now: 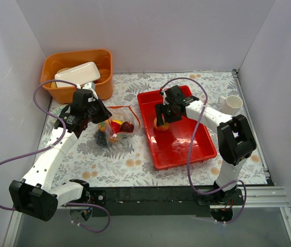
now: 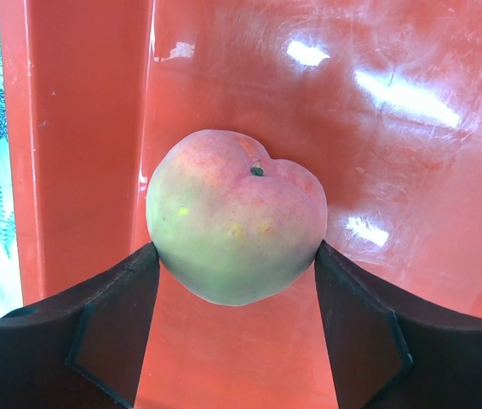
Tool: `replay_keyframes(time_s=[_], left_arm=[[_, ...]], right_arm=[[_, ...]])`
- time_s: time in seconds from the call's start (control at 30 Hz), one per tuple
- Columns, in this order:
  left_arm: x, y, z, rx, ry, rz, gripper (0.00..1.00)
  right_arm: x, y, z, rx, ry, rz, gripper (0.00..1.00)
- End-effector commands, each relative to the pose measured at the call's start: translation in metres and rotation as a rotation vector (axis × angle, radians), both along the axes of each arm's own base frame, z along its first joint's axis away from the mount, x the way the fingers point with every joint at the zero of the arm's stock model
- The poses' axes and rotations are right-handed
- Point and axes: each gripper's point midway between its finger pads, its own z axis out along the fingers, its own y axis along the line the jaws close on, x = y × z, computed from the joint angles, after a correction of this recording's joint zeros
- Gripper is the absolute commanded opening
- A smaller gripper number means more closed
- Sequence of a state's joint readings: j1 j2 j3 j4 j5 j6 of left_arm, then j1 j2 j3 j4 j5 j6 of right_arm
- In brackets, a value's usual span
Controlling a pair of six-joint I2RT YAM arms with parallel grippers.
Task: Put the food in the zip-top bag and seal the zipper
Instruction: Pick up the fake fruit from the bin, then place the fake fruit in the zipper food storage bag.
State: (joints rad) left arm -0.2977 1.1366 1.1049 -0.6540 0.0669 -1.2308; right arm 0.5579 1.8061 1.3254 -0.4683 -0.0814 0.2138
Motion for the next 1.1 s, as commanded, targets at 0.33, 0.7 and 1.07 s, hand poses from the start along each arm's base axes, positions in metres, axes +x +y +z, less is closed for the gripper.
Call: replay_keyframes(time_s=[0.33,0.7,1.07], left_arm=[[0.000,-0.002,0.010,-0.014,-0.032,-0.015,0.00],[0.001,-0.010,0.001,-0.034,0.003,-0.051,0.00],[-0.001,-0.011,0.001,-0.041,-0.004,-0.057,0.00]], right_arm=[[0.000,0.013,0.089,0.163,-0.146,-0.029,0.54],[-0.049,0.089,0.172,0.400,-0.247,0.105,0.59],[-0.069,0.151,0.152,0.418,-0.197,0.192,0.59]])
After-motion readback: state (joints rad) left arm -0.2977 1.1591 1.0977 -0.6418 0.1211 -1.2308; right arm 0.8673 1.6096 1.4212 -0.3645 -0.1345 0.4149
